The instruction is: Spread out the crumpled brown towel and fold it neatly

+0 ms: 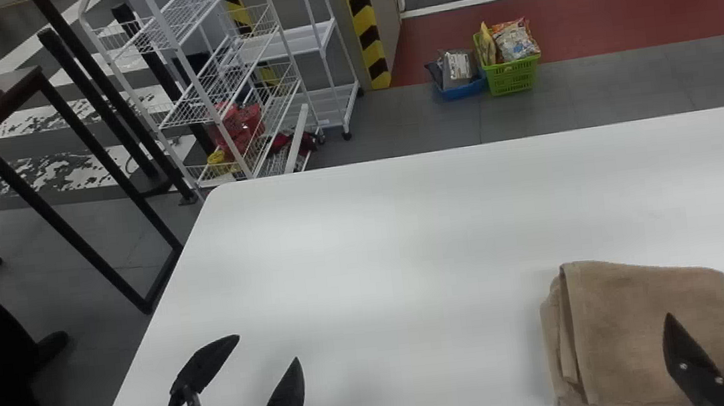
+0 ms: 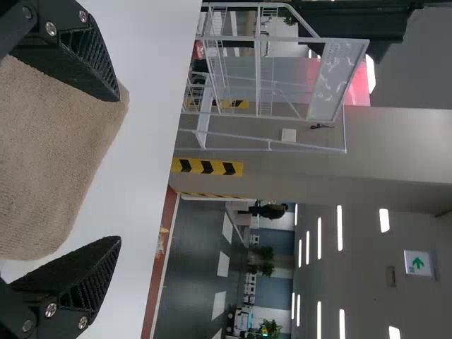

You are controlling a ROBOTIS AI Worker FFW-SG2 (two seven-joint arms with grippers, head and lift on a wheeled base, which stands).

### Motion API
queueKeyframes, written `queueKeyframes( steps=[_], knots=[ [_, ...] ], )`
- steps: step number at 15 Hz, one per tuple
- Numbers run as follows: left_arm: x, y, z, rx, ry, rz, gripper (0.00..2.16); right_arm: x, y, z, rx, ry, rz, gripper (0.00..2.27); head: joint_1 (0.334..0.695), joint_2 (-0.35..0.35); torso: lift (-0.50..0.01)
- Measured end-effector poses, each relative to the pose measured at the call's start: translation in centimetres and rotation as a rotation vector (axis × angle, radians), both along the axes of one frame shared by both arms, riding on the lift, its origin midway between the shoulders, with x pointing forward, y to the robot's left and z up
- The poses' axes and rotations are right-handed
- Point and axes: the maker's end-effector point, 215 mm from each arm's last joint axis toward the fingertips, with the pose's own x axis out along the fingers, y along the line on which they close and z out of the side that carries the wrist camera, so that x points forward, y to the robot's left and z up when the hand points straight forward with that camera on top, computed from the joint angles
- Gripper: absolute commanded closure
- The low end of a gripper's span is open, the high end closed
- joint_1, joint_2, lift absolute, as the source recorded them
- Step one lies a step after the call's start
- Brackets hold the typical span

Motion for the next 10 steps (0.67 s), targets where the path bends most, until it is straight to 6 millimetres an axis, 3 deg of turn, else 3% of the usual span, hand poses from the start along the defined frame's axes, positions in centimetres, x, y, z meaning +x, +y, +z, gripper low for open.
queueKeyframes(
  steps=[10],
  knots=[
    [0.00,0.10,-0.14,0.000,0.000,0.002,0.08,0.05,0.01,-0.03,0.000,-0.004,0.001,0.11,0.695,0.312,-0.128]
  ],
)
